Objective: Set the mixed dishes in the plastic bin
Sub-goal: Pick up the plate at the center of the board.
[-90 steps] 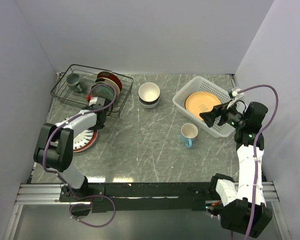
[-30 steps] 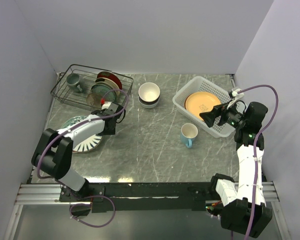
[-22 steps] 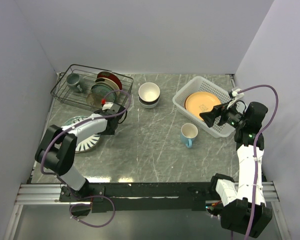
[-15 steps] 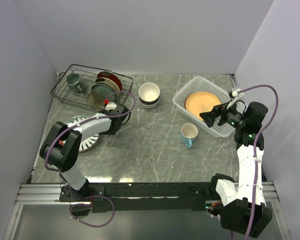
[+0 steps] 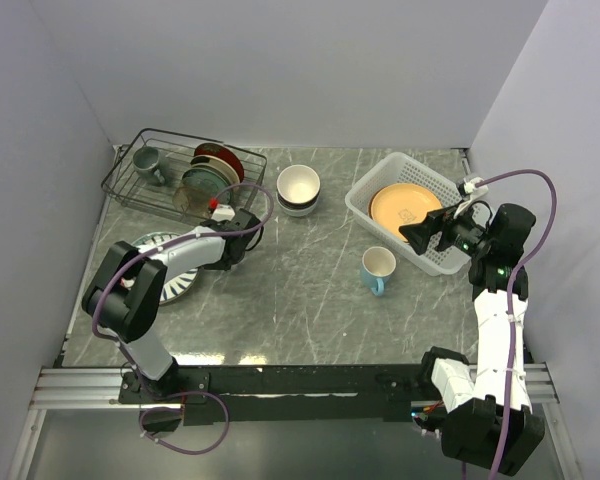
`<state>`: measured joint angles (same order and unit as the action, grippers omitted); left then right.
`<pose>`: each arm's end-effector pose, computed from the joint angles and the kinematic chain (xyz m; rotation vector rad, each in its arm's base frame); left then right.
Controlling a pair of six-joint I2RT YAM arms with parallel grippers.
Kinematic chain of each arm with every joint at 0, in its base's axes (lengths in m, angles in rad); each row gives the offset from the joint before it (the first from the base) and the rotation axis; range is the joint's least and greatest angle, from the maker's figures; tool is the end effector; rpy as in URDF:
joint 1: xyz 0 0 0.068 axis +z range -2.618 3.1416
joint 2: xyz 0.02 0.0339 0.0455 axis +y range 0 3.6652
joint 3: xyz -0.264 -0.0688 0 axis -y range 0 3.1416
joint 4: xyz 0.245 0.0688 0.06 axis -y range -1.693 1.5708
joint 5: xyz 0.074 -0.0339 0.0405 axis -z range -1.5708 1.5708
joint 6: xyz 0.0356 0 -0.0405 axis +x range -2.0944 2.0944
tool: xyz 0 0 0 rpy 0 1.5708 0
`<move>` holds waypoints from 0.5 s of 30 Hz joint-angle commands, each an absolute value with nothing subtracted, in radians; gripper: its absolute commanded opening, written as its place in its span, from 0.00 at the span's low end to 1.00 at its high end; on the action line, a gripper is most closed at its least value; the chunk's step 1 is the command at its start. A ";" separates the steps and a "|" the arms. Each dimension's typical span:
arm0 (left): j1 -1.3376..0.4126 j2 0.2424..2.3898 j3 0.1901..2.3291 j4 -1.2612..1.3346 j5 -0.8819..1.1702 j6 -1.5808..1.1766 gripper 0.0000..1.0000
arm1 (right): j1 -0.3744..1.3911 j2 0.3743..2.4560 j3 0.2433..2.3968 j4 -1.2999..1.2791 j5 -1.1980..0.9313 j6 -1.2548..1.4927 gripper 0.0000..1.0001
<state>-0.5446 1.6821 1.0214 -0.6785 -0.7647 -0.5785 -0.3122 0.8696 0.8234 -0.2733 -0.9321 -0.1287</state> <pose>0.2715 -0.1356 0.1759 -0.1568 2.4586 0.6852 0.1873 -0.0304 0.3339 -0.4555 1.7346 0.5610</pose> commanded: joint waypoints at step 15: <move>-0.525 1.738 1.065 -0.675 -0.819 -0.578 0.48 | -0.319 0.853 0.842 -0.261 -0.930 -0.144 1.00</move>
<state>-0.5373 1.7329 1.0370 -0.6781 -0.7876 -0.5827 -0.3122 0.8696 0.8234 -0.2737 -0.9318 -0.1291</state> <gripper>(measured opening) 0.486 0.996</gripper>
